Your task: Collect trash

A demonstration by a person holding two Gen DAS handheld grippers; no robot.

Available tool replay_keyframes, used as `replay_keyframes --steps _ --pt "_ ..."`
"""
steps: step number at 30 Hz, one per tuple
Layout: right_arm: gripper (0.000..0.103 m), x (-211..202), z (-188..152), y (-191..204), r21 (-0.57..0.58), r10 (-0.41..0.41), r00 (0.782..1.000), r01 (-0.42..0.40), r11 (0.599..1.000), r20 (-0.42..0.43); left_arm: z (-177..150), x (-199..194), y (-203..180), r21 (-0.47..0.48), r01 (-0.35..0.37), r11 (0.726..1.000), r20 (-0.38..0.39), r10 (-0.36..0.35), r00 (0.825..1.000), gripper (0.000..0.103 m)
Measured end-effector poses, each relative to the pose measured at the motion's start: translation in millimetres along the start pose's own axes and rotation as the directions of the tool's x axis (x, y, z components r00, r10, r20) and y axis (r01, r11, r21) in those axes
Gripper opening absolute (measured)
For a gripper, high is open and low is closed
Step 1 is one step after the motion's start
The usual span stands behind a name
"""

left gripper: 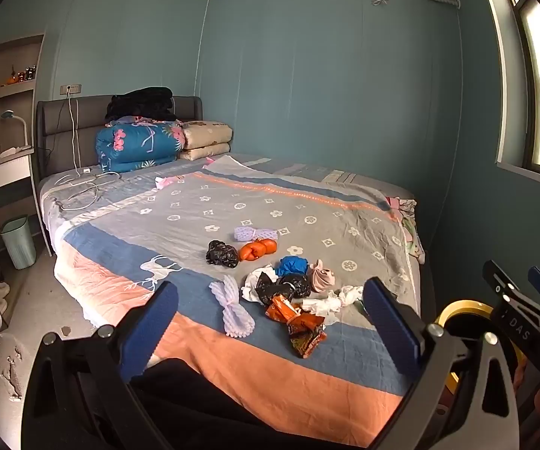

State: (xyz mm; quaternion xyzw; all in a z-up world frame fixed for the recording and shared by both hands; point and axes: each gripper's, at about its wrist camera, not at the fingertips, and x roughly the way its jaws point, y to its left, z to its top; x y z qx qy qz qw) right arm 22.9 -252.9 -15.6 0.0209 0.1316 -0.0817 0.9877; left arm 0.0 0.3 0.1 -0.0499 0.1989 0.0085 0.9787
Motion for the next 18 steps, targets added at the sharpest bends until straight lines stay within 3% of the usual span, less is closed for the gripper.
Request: replay_keyframes --steps 18 --pt "0.095 0.3 -2.4 1.4 -0.001 0.001 1.000 -0.001 1.000 -0.006 -0.2 -1.0 -0.5 0.008 -0.004 1.000 0.008 0.004 1.000 0.095"
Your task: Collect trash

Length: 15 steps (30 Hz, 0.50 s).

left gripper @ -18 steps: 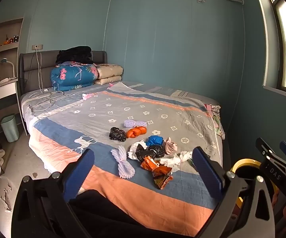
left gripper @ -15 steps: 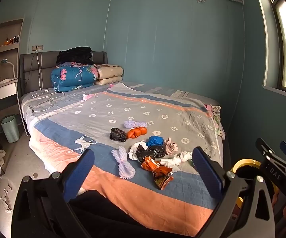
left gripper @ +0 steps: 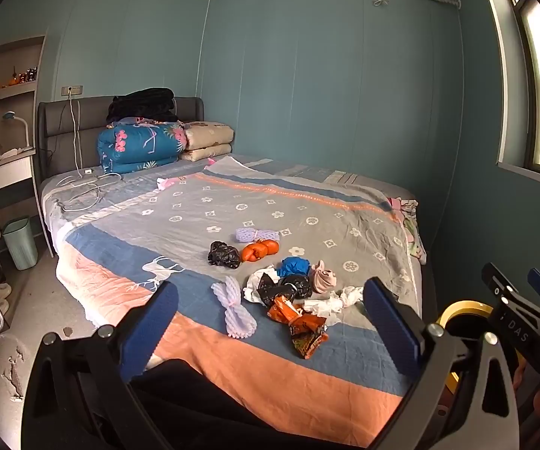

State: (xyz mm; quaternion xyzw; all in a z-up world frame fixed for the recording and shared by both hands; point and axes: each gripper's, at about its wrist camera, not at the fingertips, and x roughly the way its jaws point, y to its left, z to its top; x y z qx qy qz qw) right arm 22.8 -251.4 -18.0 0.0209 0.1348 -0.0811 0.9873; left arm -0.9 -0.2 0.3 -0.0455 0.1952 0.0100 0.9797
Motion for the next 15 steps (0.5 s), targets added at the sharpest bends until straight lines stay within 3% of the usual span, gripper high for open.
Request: replay_keyframes --steps 15 --pt "0.095 3.1 -1.5 1.4 0.004 -0.008 1.000 0.008 1.000 -0.010 -1.6 1.1 2.1 0.002 0.004 1.000 -0.013 -0.004 1.000 0.095"
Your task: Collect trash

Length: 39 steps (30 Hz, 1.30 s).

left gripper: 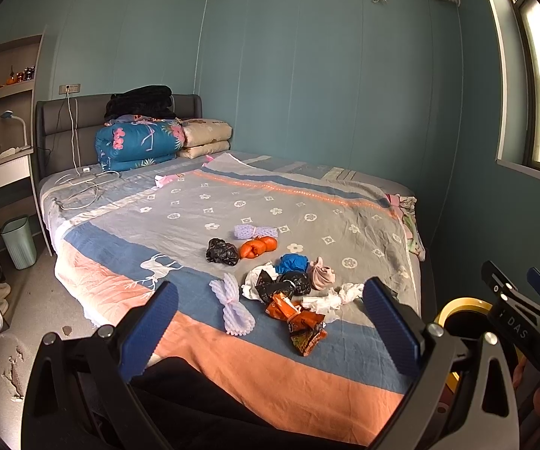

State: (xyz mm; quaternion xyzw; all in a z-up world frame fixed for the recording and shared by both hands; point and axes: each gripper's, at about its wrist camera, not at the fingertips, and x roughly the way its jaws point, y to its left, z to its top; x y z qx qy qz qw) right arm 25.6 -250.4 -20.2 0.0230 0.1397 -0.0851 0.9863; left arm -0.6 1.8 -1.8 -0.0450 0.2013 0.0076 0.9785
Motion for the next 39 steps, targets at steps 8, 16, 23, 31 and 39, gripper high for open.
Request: replay_keyframes --steps 8,16,23,31,39 --pt "0.095 -1.2 -1.2 -0.9 0.002 -0.004 1.000 0.004 1.000 -0.006 -1.6 4.3 -2.2 0.002 0.001 1.000 -0.010 -0.001 1.000 0.095" --pt "0.095 -1.7 -1.5 -0.5 0.001 -0.006 1.000 0.006 1.000 -0.010 -4.9 4.5 -2.3 0.004 0.005 1.000 -0.016 -0.005 1.000 0.095" --pt "0.095 0.4 -2.8 -0.8 0.004 -0.009 1.000 0.009 1.000 -0.016 -6.9 5.8 -3.6 0.004 0.006 1.000 -0.022 -0.006 1.000 0.095" --pt "0.095 3.8 -2.9 -1.3 0.007 -0.010 1.000 0.010 1.000 -0.028 -7.2 6.4 -3.4 0.003 0.006 1.000 -0.027 -0.006 1.000 0.095" --pt "0.095 3.7 -3.4 -1.0 0.007 -0.009 1.000 0.010 1.000 -0.029 -7.5 6.4 -3.5 0.004 0.006 1.000 -0.027 -0.006 1.000 0.095"
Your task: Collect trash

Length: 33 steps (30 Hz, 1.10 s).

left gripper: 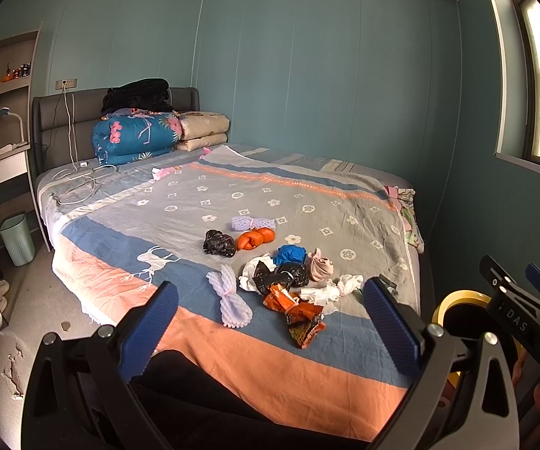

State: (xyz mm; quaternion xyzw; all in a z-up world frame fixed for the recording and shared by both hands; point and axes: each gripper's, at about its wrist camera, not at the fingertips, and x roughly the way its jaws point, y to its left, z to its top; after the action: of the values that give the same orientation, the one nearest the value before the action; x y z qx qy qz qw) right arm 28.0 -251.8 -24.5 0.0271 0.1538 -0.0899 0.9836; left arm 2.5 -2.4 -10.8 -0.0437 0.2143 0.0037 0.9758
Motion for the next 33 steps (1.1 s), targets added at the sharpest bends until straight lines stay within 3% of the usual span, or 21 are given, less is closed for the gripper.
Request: replay_keyframes --steps 33 --pt "0.095 4.1 -2.6 -3.1 0.018 -0.015 1.000 0.015 1.000 -0.011 -5.4 4.5 0.9 -0.009 0.000 1.000 -0.019 -0.001 1.000 0.095"
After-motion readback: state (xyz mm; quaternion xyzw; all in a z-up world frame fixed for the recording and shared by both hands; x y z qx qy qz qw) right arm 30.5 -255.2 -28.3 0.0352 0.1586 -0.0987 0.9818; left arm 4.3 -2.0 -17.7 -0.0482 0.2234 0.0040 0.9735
